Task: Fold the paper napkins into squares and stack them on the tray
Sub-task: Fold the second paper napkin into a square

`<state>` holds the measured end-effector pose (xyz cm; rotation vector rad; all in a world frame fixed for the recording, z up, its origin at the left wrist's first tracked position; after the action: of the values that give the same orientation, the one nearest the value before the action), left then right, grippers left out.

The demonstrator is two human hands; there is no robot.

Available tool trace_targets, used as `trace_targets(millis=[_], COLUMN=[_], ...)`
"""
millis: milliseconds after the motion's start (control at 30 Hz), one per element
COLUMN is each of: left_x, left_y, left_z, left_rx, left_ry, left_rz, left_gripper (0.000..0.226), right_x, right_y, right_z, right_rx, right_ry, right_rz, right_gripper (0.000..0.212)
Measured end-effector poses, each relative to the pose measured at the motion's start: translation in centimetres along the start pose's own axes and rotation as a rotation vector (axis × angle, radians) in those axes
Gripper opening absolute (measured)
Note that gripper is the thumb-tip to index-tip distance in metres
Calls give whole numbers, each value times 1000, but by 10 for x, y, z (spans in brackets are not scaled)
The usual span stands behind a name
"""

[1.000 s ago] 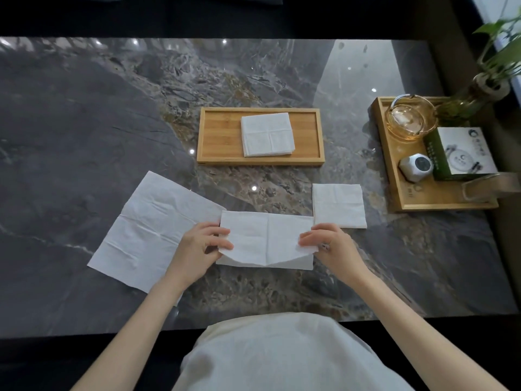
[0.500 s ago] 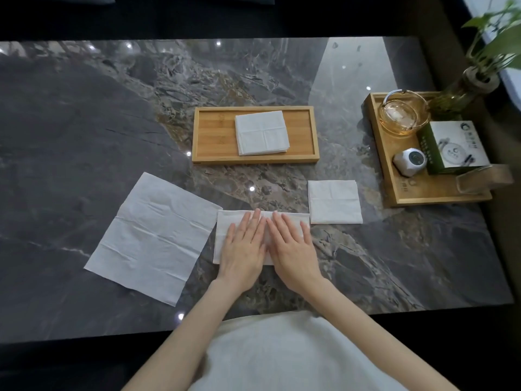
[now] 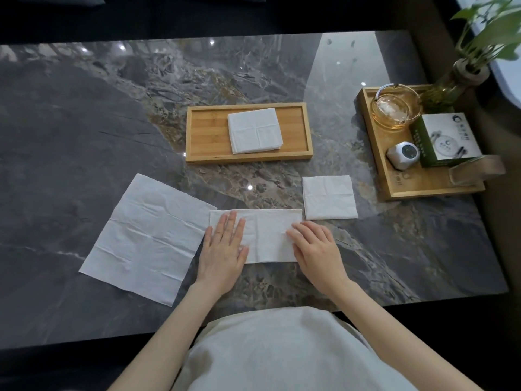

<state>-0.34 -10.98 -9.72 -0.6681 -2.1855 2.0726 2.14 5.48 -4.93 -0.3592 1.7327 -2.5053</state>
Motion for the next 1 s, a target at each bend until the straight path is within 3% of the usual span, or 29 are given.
trace_targets(millis=[333, 467, 533, 633, 867, 1000], left_x=[19, 49, 60, 74, 87, 90], left_y=[-38, -62, -65, -61, -51, -55], left_z=[-28, -70, -92, -105, -92, -63], left_rx=[7, -139, -109, -46, -171, -478], left_ry=[-139, 109, 250, 307, 210, 6], left_rz=[-1, -197, -207, -181, -102, -43], left_gripper=[48, 26, 20, 13, 12, 9], right_x=[-29, -31, -31, -31, -23, -9], right_y=[3, 3, 1, -3, -1, -11], right_z=[-7, -10, -9, -8, -14, -31], right_rx=[74, 126, 125, 124, 180, 425], right_ry=[69, 77, 71, 70, 112, 291], right_rz=[-55, -55, -56, -93, -64, -19], right_gripper=[10, 12, 15, 16, 7, 3])
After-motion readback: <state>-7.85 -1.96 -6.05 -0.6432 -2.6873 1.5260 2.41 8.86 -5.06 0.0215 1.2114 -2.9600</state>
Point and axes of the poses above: each hand's wrist, its own x-axis towards the middle knuckle, its own y-axis out of the palm, z = x × y, the point moved 9 cm from there along x, towards the middle knuckle, and after that the axes turned 6 degrees about x, right-handed, at the moved point
